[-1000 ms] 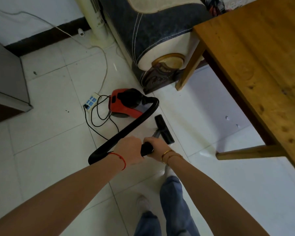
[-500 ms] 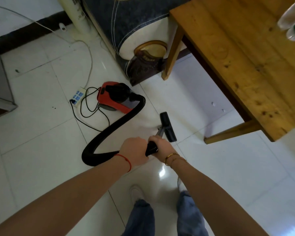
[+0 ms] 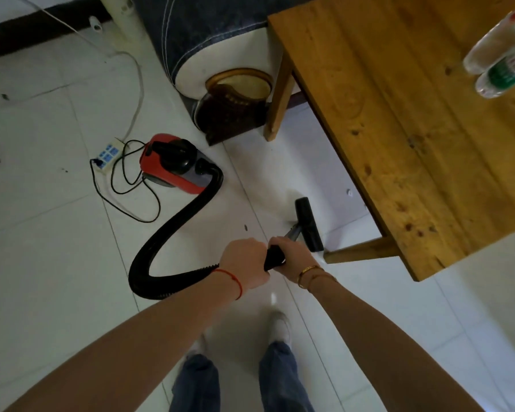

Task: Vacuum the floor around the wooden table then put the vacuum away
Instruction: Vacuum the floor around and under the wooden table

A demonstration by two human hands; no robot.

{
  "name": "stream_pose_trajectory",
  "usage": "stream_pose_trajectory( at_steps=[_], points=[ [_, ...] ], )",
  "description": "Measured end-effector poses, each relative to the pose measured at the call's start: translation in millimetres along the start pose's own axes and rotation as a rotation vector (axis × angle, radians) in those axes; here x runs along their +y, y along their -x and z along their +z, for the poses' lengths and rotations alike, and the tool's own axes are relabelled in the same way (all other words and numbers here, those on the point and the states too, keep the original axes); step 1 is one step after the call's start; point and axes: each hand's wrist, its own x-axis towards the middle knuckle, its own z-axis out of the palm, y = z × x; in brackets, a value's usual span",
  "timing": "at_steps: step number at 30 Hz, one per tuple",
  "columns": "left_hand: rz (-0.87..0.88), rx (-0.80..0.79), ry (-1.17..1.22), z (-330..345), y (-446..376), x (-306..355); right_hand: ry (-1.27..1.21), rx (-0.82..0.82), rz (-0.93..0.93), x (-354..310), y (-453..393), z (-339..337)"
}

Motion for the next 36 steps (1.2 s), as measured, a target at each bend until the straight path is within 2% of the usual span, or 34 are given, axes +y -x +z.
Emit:
stream_pose_trajectory(
  at_steps=[6, 11, 25, 32, 36],
  points=[
    [-0.02, 0.003, 0.004, -0.8, -10.9, 23.9, 0.031, -0.027, -0.01, 21.6, 1.8, -12.1],
    [-0.083, 0.019, 0.011, 10.0, 15.7, 15.2, 0.026, -0.051, -0.049, 3.2, 12.4, 1.1],
    [-0.213, -0.062, 0.047, 92.2, 176.1, -44.1, 0.018, -0.15, -0.215, -100.1, 88.3, 130.2],
    [-0.214, -0.121, 0.04, 142.4, 240.9, -45.9, 0.059, -0.17, -0.235, -120.5, 141.2, 190.3],
    [-0.158, -0.136, -0.003, 156.7, 257.3, -31.8, 0.044, -0.153, -0.208, -111.9, 167.9, 203.6]
  ],
)
